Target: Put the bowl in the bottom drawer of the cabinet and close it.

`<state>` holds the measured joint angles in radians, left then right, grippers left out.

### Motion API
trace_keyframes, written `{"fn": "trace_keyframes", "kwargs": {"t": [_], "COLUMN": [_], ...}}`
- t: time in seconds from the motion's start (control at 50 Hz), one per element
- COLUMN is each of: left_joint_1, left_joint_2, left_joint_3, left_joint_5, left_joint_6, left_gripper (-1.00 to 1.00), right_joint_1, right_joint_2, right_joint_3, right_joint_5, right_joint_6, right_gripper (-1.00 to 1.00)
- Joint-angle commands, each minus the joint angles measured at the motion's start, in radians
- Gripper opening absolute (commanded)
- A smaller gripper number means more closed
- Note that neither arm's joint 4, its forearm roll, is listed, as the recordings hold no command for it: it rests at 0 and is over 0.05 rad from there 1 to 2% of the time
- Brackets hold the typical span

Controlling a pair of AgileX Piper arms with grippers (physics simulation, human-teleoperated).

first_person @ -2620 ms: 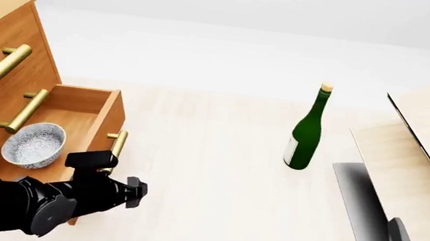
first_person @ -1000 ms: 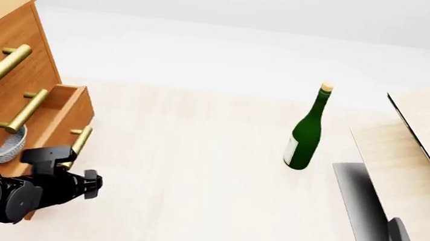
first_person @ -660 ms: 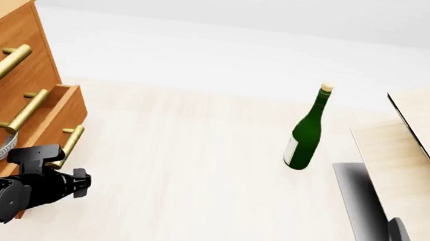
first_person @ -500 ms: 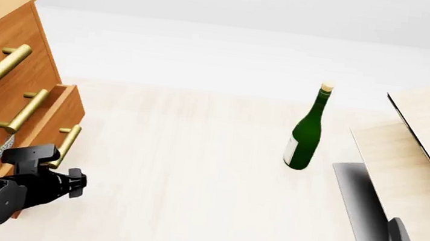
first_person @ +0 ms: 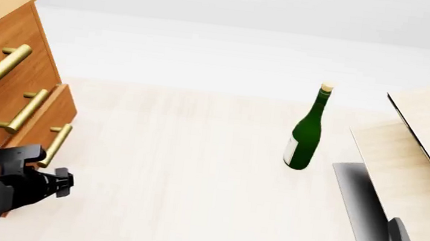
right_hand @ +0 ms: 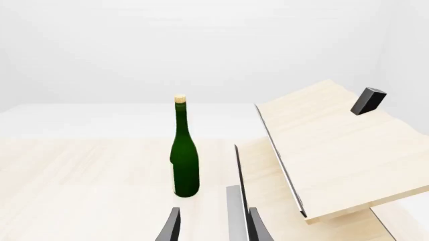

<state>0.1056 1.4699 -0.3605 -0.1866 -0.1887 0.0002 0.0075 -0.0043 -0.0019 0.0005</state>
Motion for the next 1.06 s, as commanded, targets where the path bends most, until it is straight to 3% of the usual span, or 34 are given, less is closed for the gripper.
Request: {"fn": "trace_keyframes", "kwargs": {"t": [0.02,0.5,1.06], "left_joint_1": [0.055,0.148,0.406], "left_joint_2": [0.006,0.005,-0.103], "left_joint_3": [0.002,0.012,0.097], "left_joint_5": [-0.015,-0.047,-0.127], "left_joint_6": [0.021,0.080,0.263], "left_gripper": [1.00,1.00,1.00], "right_joint_1": [0.000,0.000,0.000], "right_joint_2": [0.000,0.000,0.000], "right_joint_3": [0.000,0.000,0.000], "right_joint_5": [0.000,0.000,0.000], "right_joint_6": [0.000,0.000,0.000], "right_gripper": [1.00,1.00,1.00]}}
